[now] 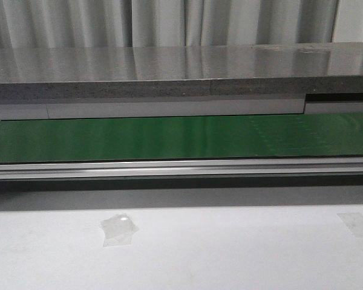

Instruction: Move button from left to right

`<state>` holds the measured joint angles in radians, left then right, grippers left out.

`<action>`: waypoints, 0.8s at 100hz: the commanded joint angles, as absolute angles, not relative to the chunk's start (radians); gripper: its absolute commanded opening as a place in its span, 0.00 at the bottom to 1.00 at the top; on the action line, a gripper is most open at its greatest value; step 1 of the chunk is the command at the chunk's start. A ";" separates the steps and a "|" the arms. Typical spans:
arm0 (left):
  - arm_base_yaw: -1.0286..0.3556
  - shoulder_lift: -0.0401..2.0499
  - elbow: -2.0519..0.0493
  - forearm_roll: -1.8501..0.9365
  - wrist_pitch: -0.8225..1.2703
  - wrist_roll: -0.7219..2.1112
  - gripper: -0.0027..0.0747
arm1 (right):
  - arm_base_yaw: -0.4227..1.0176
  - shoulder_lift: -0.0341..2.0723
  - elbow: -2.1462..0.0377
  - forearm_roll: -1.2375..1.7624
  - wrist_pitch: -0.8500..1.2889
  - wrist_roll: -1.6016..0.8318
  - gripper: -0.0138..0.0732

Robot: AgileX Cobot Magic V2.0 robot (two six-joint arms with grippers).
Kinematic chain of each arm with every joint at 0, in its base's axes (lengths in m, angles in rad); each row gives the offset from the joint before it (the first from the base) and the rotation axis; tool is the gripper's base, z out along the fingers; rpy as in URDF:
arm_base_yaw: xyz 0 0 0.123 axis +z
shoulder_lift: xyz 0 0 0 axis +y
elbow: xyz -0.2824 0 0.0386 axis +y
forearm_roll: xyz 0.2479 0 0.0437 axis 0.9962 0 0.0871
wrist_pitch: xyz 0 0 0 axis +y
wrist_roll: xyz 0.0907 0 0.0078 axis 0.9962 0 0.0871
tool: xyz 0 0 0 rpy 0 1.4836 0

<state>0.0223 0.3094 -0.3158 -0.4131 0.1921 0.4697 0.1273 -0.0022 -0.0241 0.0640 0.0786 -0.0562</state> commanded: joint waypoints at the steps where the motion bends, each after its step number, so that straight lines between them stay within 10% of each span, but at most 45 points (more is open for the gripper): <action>1: 0.015 0.315 -0.344 -0.429 0.113 0.470 0.01 | 0.126 -0.030 -0.027 0.062 -0.025 -0.052 0.08; 80: 0.015 0.315 -0.344 -0.429 0.113 0.470 0.01 | 0.125 -0.029 0.012 0.064 -0.014 -0.052 0.08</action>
